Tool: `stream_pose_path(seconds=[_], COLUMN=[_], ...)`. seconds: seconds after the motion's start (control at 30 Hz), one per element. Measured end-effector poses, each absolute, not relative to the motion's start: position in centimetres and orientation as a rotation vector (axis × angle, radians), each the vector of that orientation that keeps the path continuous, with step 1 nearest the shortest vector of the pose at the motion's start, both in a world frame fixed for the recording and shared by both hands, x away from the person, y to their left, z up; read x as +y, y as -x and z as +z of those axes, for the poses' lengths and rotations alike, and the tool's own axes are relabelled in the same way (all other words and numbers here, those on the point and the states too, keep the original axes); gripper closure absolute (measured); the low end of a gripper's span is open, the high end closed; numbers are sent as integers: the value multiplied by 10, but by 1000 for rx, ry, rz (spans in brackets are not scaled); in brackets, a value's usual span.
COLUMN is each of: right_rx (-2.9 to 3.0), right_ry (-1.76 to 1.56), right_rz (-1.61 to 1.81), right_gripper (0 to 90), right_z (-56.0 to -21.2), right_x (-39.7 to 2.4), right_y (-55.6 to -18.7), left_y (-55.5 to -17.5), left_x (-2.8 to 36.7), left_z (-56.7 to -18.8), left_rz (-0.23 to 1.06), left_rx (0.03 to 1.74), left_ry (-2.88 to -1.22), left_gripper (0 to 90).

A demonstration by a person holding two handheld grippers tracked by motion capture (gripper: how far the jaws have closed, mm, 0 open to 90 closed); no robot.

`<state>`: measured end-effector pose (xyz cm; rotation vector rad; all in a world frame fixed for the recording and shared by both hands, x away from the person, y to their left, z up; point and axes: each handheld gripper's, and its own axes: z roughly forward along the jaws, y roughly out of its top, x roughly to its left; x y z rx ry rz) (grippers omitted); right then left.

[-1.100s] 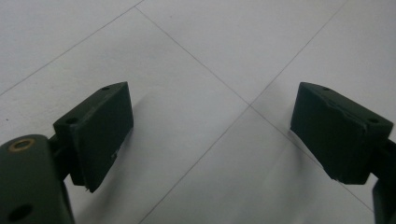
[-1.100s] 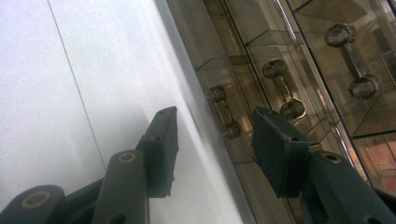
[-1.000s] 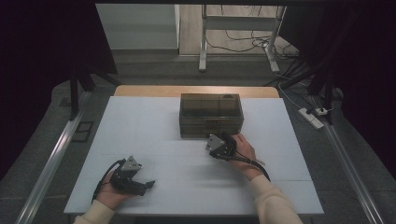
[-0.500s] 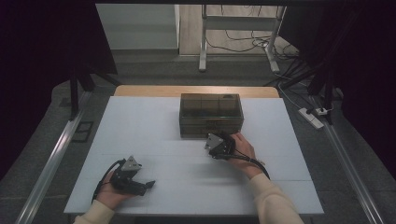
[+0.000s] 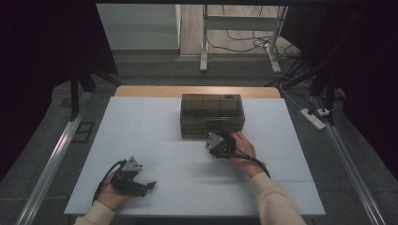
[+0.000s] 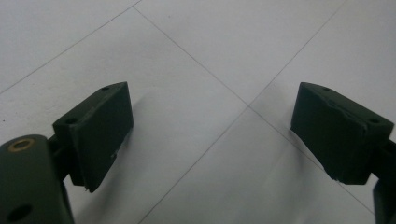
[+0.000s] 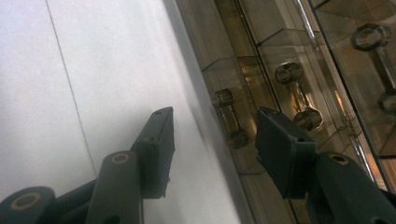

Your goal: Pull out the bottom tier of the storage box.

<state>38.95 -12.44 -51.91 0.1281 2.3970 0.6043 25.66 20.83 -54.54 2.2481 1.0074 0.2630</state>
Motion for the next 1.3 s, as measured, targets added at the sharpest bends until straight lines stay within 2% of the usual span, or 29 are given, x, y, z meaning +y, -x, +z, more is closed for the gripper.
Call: stream_pose_path(seconds=[0.4,1.3], right_rx=[2420,2537], right_ry=[-133,-332], right_rz=[616,873], right_gripper=[479,525], right_z=[-522,-512], right_x=[-120,-139], right_y=[-394,-408], left_y=[-257,-256], left_x=[209,209], left_z=[-545,-545], left_rz=[263,265], left_rx=[1011,1008], left_ry=[-2244,-2245], left_gripper=[125,125])
